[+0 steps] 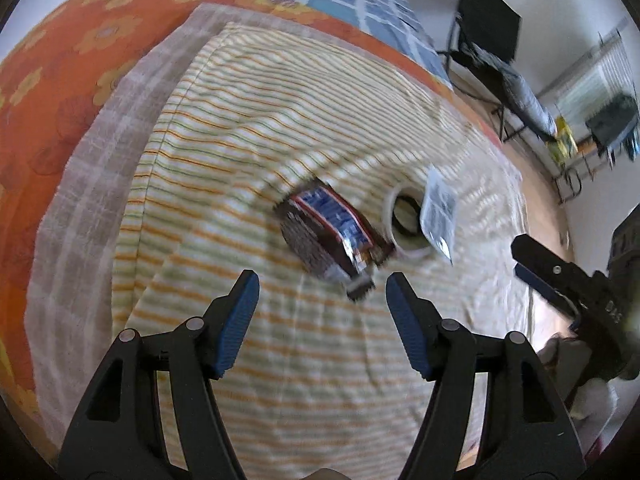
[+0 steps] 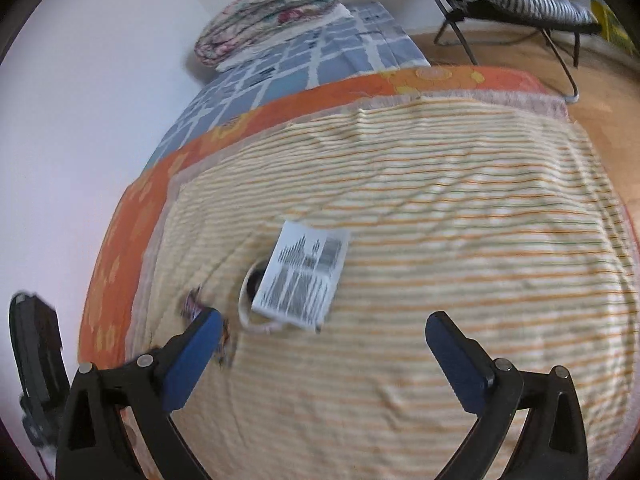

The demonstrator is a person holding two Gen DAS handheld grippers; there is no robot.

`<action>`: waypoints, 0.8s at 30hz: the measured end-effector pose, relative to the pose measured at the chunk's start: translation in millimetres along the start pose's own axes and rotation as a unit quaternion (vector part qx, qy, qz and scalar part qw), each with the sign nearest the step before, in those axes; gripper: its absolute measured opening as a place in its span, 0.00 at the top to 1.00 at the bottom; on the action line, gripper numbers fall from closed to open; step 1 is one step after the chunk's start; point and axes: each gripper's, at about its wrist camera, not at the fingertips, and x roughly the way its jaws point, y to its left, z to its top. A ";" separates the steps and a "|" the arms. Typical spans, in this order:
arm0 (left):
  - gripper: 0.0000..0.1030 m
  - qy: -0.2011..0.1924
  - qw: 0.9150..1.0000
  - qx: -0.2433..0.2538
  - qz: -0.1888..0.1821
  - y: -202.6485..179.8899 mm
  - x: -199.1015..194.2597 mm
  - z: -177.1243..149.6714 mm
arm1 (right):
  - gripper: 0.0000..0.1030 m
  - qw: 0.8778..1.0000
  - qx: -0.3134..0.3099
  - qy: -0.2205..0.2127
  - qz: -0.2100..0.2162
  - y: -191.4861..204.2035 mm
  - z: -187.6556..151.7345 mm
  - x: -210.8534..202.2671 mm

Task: Collect trash
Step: 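Move both tools back over the towel toward the Snickers wrapper and label card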

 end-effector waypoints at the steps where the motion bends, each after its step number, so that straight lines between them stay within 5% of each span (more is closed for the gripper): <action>1: 0.34 0.002 1.000 -0.010 -0.003 2.4 3.0 3.3 | 0.00 1.000 0.009 0.003 0.001 -0.4 4.5 6.6; 14: 0.33 0.012 0.999 -0.035 -0.016 -2.6 33.9 27.4 | 0.00 0.997 0.066 0.029 -0.008 0.2 29.3 67.3; 24: 0.33 -0.002 1.000 -0.029 0.007 -7.3 41.7 34.6 | 0.11 0.998 0.036 0.019 -0.053 9.3 37.8 77.3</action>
